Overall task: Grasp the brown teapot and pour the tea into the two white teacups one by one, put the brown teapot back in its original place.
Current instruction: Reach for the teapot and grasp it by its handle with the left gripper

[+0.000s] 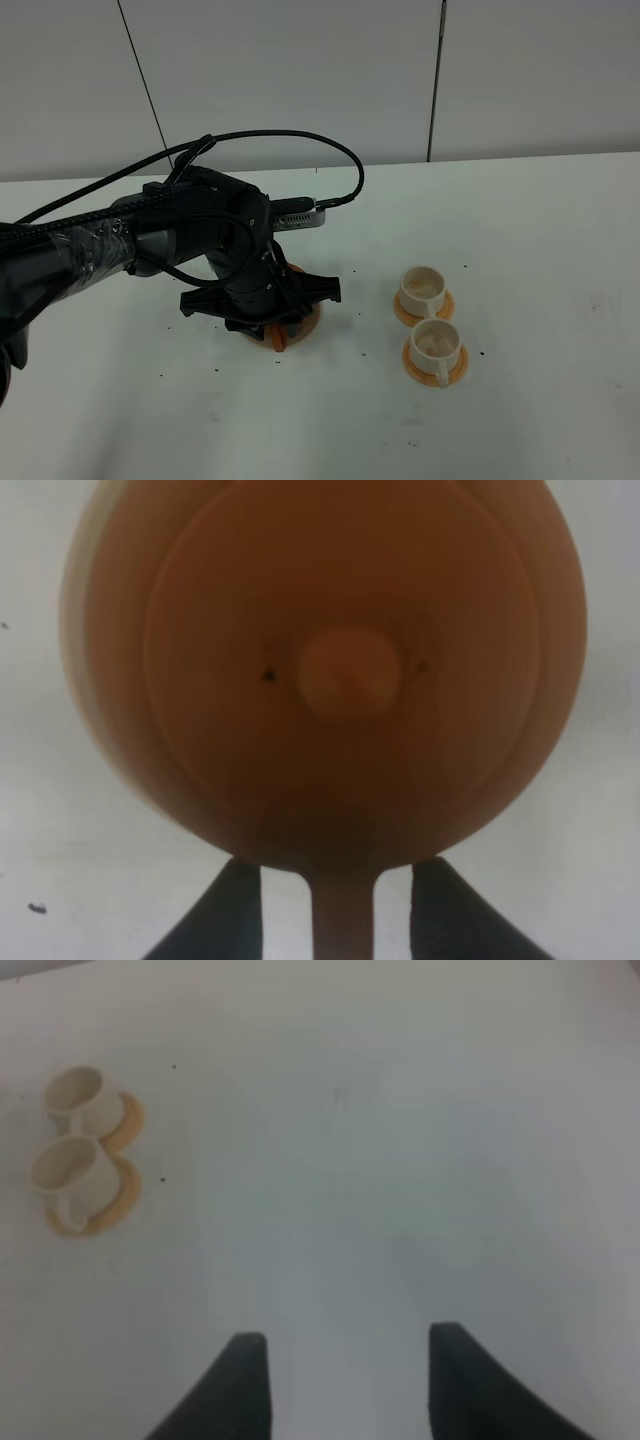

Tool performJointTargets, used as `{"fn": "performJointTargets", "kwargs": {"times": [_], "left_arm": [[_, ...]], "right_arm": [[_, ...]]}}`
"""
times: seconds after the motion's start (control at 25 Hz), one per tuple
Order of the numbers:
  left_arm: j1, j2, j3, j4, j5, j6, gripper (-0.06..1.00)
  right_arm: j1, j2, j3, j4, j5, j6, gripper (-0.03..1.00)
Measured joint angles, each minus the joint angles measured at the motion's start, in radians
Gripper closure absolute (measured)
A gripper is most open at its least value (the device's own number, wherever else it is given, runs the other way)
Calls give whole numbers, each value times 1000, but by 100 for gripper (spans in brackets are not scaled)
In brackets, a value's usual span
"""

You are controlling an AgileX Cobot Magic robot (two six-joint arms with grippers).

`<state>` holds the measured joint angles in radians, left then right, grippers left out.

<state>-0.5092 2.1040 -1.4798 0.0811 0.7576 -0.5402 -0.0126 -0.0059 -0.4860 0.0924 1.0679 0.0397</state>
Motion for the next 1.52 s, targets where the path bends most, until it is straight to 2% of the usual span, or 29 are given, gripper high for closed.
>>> {"fn": "performJointTargets", "kwargs": {"times": [0.52,0.76,1.12,1.52], "left_arm": [[0,0,-22,-15,10,7,54],[0,0,-22,-13,11,7,60],[0,0,-22,-10,12,8,76],[0,0,-22,8,-1,9,77]], "right_arm": [[0,0,0,0,0,0,61],[0,0,0,0,0,0,61],[0,0,0,0,0,0,61],[0,0,0,0,0,0,61]]}}
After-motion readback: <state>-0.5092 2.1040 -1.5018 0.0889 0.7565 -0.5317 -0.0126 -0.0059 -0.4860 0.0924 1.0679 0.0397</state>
